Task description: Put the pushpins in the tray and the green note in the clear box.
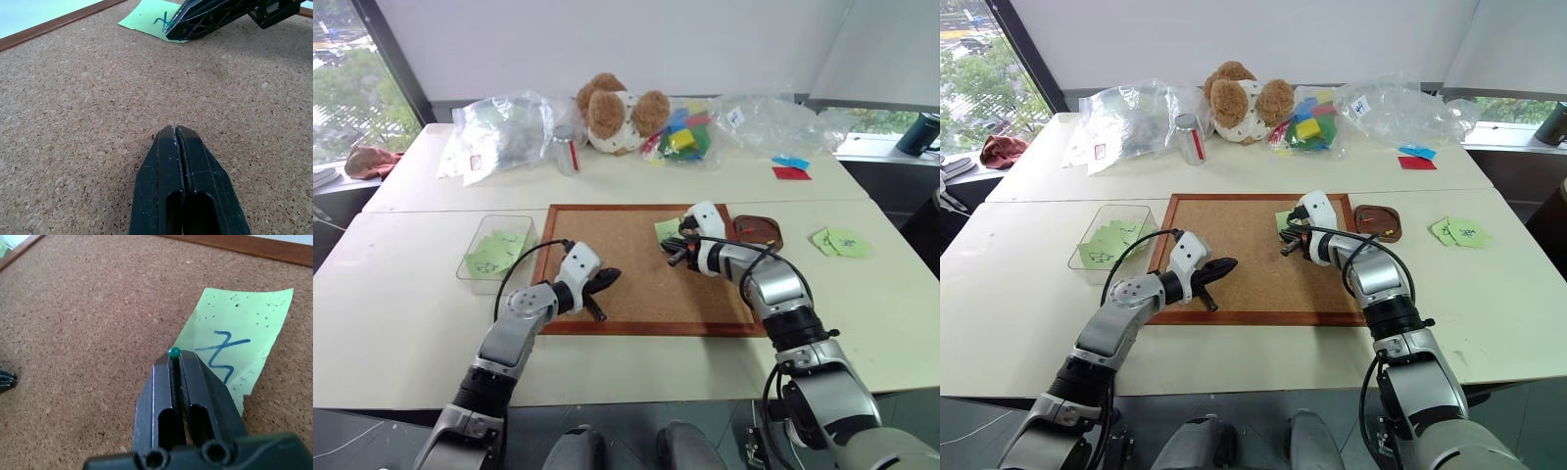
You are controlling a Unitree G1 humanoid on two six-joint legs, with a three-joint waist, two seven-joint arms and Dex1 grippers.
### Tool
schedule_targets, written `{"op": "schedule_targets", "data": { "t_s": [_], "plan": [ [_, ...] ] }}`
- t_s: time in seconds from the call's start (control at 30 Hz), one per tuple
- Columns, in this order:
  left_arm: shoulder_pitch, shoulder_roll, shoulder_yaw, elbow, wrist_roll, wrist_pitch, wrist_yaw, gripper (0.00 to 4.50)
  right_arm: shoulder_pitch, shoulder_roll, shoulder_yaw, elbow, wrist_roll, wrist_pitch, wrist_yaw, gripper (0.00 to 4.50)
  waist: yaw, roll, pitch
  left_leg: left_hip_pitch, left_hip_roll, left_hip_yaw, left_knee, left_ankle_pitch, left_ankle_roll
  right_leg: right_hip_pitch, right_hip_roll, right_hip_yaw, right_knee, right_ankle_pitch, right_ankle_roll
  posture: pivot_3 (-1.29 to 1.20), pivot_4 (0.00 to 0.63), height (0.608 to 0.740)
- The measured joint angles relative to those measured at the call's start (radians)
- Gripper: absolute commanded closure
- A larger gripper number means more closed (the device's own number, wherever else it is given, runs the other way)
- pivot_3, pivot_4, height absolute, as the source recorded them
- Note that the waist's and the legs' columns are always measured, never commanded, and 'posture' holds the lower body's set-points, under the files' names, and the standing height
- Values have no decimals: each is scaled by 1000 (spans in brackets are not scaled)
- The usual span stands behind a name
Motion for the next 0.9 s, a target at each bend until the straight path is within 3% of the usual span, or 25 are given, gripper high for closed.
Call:
{"op": "schedule_targets", "data": {
  "t_s": [0.6, 0.73, 0.83, 0.9],
  "plan": [
    [8, -1, -1, -11, 0, 4, -2, 4500, -25, -59, -78, -249, 49, 166, -4, 4456, 2, 0, 0, 0, 0, 0, -1, 0, 0, -1, 0, 0, 0, 0, 0, 0, 150, 740],
    [-2, -44, 39, -11, -60, 73, 4, 4500, 12, -89, -77, -378, 71, 225, 4, 4456, 9, 0, 0, -1, 0, 0, -1, -1, 1, -1, -1, 0, -1, 0, 0, 0, 150, 740],
    [-16, -71, 90, -24, -140, 175, 9, 3690, 46, -120, -76, -489, 91, 281, 14, 4500, 7, 0, 0, -3, 0, 0, 0, -1, 1, -2, -1, 0, -1, 0, 0, 0, 150, 740],
    [-39, -95, 140, -52, -238, 279, 11, 2763, 71, -146, -75, -575, 117, 329, 21, 4500, 6, -1, 1, -7, 0, -1, 1, -1, 1, -6, -1, -1, -1, 0, 0, 0, 150, 740]
  ]
}}
